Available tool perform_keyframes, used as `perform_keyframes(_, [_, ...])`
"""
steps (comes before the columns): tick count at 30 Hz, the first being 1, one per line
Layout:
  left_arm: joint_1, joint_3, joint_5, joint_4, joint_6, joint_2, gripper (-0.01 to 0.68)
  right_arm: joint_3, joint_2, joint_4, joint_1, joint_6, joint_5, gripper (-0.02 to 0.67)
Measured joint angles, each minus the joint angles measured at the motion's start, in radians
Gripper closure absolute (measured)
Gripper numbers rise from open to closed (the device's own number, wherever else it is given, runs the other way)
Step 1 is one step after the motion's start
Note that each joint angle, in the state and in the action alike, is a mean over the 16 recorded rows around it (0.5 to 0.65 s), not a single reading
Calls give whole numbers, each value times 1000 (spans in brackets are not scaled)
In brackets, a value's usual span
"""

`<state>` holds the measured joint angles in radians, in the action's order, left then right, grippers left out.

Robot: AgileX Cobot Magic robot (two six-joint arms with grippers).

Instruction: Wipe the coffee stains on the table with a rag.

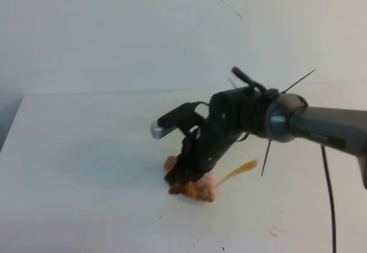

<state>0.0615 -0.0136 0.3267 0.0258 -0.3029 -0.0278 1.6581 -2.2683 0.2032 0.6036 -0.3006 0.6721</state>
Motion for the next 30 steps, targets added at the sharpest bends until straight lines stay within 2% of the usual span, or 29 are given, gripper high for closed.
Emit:
perform_keyframes(4, [0, 0, 0, 0, 0, 0, 674, -28, 10, -34, 61, 93, -13, 601])
perform_keyframes(8, [0, 3, 0, 0, 0, 2, 674, -90, 36, -126, 61, 202, -51, 601])
perform_keyframes(16, [0, 5, 0, 0, 0, 7, 674, -284, 136, -343, -101, 401, -143, 601])
perform_keyframes(20, [0, 8, 0, 0, 0, 7, 674, -364, 183, -404, -183, 440, -161, 601])
perform_keyframes(23, [0, 5, 0, 0, 0, 7, 674, -402, 209, -407, -209, 443, -163, 601])
perform_keyframes(26, [0, 0, 0, 0, 0, 7, 674, -421, 222, -385, -190, 430, -164, 601])
perform_keyframes(30, [0, -3, 0, 0, 0, 5, 674, -422, 222, -335, -96, 409, -183, 604])
